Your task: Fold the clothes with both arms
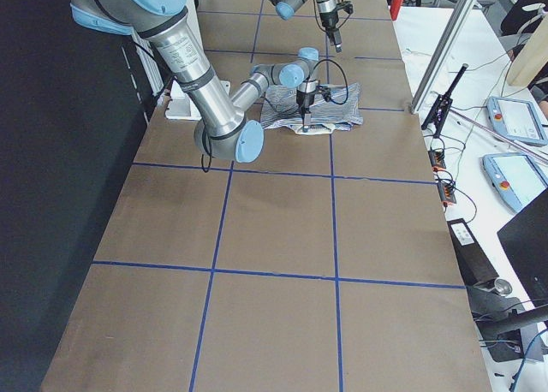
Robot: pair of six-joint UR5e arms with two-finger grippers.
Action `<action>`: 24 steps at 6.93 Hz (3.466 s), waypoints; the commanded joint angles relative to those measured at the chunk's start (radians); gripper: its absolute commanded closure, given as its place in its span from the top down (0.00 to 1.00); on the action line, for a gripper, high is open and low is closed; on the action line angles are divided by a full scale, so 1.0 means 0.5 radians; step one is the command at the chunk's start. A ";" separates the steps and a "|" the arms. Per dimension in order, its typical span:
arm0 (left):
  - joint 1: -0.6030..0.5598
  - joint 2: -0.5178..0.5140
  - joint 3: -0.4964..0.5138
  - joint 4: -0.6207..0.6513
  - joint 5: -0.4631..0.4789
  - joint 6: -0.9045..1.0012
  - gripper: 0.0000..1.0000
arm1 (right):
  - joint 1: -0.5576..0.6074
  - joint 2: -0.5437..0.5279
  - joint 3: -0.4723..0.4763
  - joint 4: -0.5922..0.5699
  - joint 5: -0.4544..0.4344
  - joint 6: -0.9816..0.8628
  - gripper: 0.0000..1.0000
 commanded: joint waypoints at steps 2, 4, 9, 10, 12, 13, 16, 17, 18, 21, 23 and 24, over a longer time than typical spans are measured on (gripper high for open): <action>0.000 -0.004 0.003 -0.012 0.000 -0.003 1.00 | 0.065 -0.034 0.018 -0.042 0.000 -0.065 1.00; 0.000 -0.007 0.009 -0.025 0.000 -0.006 1.00 | 0.217 -0.189 0.115 -0.042 0.010 -0.264 1.00; 0.000 -0.010 0.006 -0.028 -0.003 -0.003 1.00 | 0.350 0.351 -0.365 0.125 0.062 -0.412 1.00; 0.000 -0.010 0.009 -0.025 -0.003 -0.003 1.00 | 0.320 0.429 -0.608 0.357 0.059 -0.291 1.00; 0.000 -0.001 0.015 -0.040 -0.003 0.000 1.00 | 0.243 0.503 -0.749 0.409 0.050 -0.274 1.00; 0.000 0.000 0.024 -0.040 -0.003 0.000 1.00 | 0.222 0.500 -0.764 0.406 0.043 -0.277 1.00; 0.000 0.000 0.028 -0.052 -0.003 0.000 1.00 | 0.216 0.460 -0.764 0.333 0.043 -0.286 1.00; -0.003 0.000 0.028 -0.052 -0.003 0.000 1.00 | 0.216 0.454 -0.764 0.311 0.043 -0.302 1.00; 0.000 -0.004 0.028 -0.052 -0.003 0.000 1.00 | 0.219 0.454 -0.764 0.280 0.043 -0.305 1.00; 0.000 -0.007 0.028 -0.055 -0.003 0.000 1.00 | 0.234 0.430 -0.764 0.243 0.040 -0.311 1.00; 0.000 -0.013 0.028 -0.055 -0.006 -0.003 1.00 | 0.304 0.399 -0.755 0.243 0.046 -0.329 1.00; 0.000 -0.013 0.028 -0.055 -0.015 -0.003 1.00 | 0.371 0.311 -0.718 0.237 0.046 -0.439 1.00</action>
